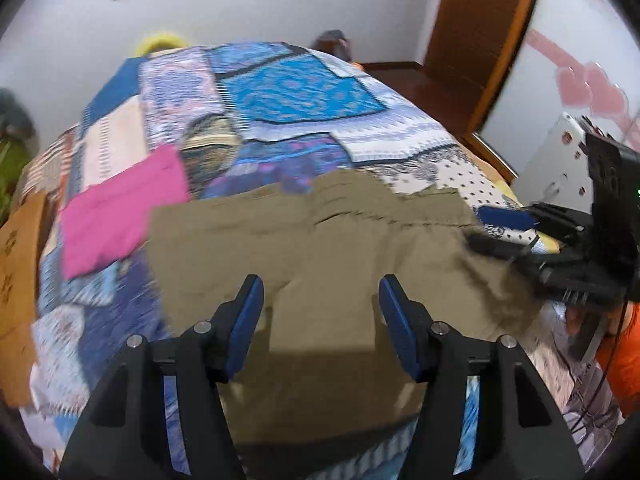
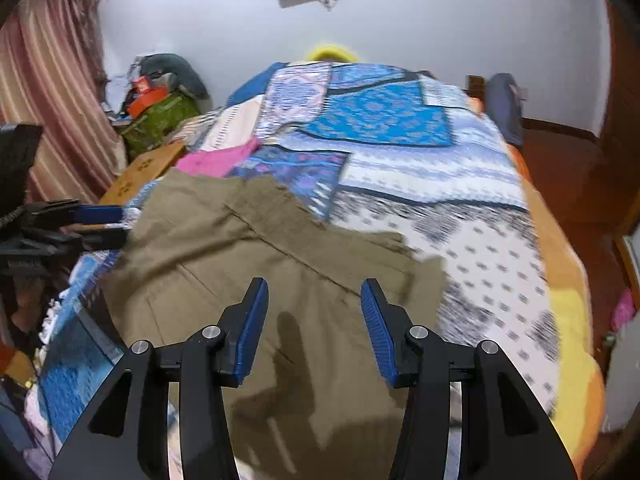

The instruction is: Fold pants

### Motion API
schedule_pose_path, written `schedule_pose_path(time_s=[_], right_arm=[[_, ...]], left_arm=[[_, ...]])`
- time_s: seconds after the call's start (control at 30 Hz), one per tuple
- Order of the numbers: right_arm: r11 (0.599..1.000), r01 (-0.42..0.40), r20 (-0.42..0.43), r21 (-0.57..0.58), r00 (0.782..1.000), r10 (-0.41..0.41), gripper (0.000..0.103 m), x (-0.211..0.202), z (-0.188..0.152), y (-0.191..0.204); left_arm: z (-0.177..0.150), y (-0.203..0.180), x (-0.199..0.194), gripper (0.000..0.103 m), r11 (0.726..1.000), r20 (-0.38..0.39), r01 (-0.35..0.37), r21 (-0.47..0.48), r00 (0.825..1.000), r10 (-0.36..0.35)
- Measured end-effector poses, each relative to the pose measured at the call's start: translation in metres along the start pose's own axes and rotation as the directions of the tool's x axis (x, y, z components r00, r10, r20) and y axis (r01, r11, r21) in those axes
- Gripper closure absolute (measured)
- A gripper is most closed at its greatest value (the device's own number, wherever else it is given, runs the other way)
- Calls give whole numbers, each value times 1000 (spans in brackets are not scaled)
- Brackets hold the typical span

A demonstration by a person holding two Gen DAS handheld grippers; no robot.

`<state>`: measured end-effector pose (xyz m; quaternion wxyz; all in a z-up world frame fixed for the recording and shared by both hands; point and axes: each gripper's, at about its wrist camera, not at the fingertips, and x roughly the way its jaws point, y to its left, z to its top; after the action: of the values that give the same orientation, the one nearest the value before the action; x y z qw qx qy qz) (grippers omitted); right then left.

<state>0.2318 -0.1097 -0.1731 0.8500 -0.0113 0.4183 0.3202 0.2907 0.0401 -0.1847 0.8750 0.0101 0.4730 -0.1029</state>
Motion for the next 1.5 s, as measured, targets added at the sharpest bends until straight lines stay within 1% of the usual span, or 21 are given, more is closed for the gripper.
schedule_pose_path(time_s=[0.03, 0.07, 0.13, 0.17, 0.2, 0.27, 0.3, 0.43, 0.47, 0.53, 0.6, 0.67, 0.77, 0.87, 0.97, 1.03, 1.07, 1.17, 1.33, 1.43, 1.5], right_arm=[[1000, -12, -12, -15, 1000, 12, 59, 8, 2, 5], [999, -14, -29, -28, 999, 14, 59, 14, 2, 8], [997, 6, -96, -71, 995, -12, 59, 35, 0, 16], [995, 16, -110, -96, 994, -27, 59, 41, -2, 18], [993, 23, -114, -115, 993, -36, 59, 44, -3, 19], [986, 37, -126, -162, 990, -58, 59, 46, -7, 20], [985, 36, -131, -168, 990, -58, 59, 45, -7, 19], [987, 31, -149, -157, 987, -55, 58, 34, -12, 9], [989, 33, -148, -144, 987, -55, 58, 27, -15, 5], [991, 46, -134, -122, 989, -62, 58, 14, -19, -2], [991, 73, -116, -108, 989, -86, 54, -1, -24, -9], [989, 106, -101, -101, 988, -116, 45, -14, -29, -15], [985, 151, -83, -86, 984, -158, 38, -31, -36, -24], [983, 174, -84, -59, 980, -179, 33, -34, -38, -33], [985, 171, -109, -14, 979, -172, 33, -28, -45, -42], [986, 167, -128, 6, 978, -165, 33, -22, -50, -46], [987, 157, -134, 21, 979, -153, 33, -19, -53, -48], [988, 133, -130, 76, 984, -123, 29, -10, -55, -55], [988, 94, -133, 123, 988, -77, 28, 4, -51, -63], [987, 74, -132, 145, 990, -55, 28, 10, -47, -67], [987, 61, -129, 149, 991, -42, 28, 13, -46, -69]], left_arm=[[2, -5, 8, 43, 1000, -9, -2, 13, 1000, 2], [5, -10, 18, 43, 999, -20, -22, 31, 1000, 23], [7, -12, 40, 43, 994, -51, -93, 62, 994, 97], [6, -8, 51, 43, 993, -77, -101, 64, 991, 106], [4, -3, 61, 42, 995, -101, -84, 47, 991, 89], [1, 5, 66, 41, 998, -106, -61, 26, 992, 64], [1, 7, 64, 41, 998, -100, -56, 21, 993, 58], [-3, 11, 48, 41, 997, -87, -74, 9, 993, 74], [-5, 16, 39, 41, 997, -81, -82, -6, 993, 81], [-6, 22, 28, 41, 997, -69, -75, -30, 995, 73], [-12, 33, 11, 41, 995, -51, -73, -65, 996, 70], [-16, 43, -1, 40, 992, -37, -94, -84, 995, 91], [-26, 62, -13, 40, 985, -41, -126, -117, 992, 122], [-37, 81, -14, 40, 979, -70, -110, -171, 993, 99], [-49, 93, -9, 40, 974, -89, -65, -217, 995, 47], [-54, 97, -2, 40, 969, -95, -15, -248, 995, -9], [-55, 98, 1, 40, 967, -95, -3, -257, 995, -22], [-51, 96, 7, 40, 969, -80, 2, -245, 997, -22], [-35, 90, 21, 40, 978, -81, 10, -208, 996, -27], [-28, 89, 31, 40, 976, -81, 37, -213, 995, -56], [-23, 88, 39, 40, 976, -82, 43, -211, 995, -61]])
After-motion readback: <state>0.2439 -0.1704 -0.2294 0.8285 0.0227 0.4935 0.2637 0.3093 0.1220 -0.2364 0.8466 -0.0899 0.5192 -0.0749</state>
